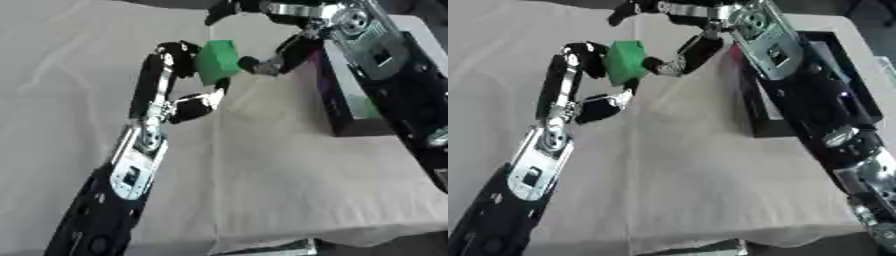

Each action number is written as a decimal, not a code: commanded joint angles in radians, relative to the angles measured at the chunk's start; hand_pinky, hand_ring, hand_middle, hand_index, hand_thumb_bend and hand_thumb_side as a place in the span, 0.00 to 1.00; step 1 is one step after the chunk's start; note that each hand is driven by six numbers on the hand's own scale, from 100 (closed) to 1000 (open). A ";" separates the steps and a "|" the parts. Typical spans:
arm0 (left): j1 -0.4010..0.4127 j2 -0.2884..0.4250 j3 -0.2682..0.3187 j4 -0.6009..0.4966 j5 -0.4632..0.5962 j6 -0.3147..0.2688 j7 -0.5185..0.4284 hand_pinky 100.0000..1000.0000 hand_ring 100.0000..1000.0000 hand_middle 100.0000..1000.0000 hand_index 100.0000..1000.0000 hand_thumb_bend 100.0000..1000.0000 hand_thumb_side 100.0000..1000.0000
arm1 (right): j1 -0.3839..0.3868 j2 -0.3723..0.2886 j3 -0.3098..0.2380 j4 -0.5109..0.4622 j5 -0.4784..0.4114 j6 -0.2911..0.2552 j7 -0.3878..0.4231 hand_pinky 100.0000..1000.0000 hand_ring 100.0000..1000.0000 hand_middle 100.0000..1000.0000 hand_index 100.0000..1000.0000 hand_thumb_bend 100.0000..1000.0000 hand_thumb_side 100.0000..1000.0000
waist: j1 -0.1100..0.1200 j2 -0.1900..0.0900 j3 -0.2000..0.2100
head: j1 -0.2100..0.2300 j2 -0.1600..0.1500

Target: Pick up the objects with one hand, pass them to the other hand, and then place them into the box on the other side of the table.

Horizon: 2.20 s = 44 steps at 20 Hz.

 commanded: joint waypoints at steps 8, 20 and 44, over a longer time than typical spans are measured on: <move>-0.011 -0.025 0.000 -0.026 0.009 -0.009 0.025 0.41 0.35 0.28 0.43 0.00 0.09 | -0.011 -0.011 -0.007 0.007 0.036 -0.029 0.017 1.00 1.00 0.87 0.94 0.08 0.00 | -0.002 -0.009 0.001 | 0.005 -0.006; -0.011 -0.030 -0.007 -0.024 0.029 -0.016 0.028 0.41 0.35 0.26 0.45 0.00 0.08 | -0.005 -0.006 -0.005 0.016 0.046 -0.050 0.040 1.00 1.00 0.88 0.95 0.09 0.00 | -0.003 -0.006 -0.005 | 0.007 -0.002; -0.006 -0.037 -0.014 -0.025 0.054 -0.040 0.034 0.41 0.35 0.25 0.45 0.00 0.09 | -0.002 0.006 -0.015 0.034 0.030 -0.049 0.079 1.00 1.00 0.87 0.93 0.03 0.00 | -0.007 -0.002 -0.006 | 0.012 -0.003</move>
